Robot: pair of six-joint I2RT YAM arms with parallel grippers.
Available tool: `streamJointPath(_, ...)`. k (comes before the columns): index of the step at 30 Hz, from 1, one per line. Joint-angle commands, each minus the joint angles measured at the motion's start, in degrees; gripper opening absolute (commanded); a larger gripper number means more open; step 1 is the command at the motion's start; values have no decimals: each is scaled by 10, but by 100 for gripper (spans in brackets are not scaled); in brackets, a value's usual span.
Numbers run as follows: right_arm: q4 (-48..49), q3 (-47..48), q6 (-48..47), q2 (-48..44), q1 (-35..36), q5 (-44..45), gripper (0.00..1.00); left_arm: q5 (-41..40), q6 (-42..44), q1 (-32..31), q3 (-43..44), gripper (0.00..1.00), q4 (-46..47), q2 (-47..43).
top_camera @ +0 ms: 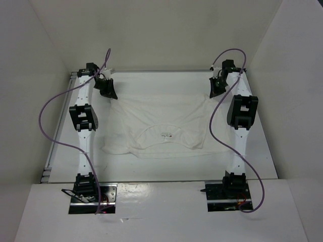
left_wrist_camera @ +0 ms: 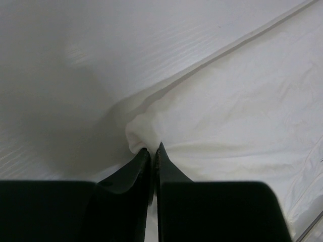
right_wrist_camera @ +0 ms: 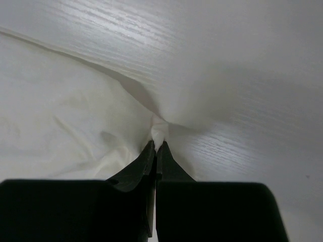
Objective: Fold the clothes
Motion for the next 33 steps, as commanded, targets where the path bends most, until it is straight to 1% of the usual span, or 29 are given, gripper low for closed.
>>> streamJointPath(1,-3,51,-8,-37,6,34,0,-15,1,34,10,11,0,-44)
streamJointPath(7,2,68,5,-42,6,58,0,15,6,40,-8,9,-1,-86)
streamJointPath(13,2,86,10,-48,6,58,0,10,6,34,-8,8,-1,-109)
streamJointPath(22,7,108,15,-53,6,53,0,28,11,28,-20,5,-7,-139)
streamJointPath(28,7,108,15,-87,6,42,0,33,17,28,-26,2,-7,-163)
streamJointPath(29,7,108,15,-95,1,42,0,33,17,35,-32,1,-7,-169)
streamJointPath(33,2,85,10,-127,-10,24,0,47,22,54,-45,0,-13,-196)
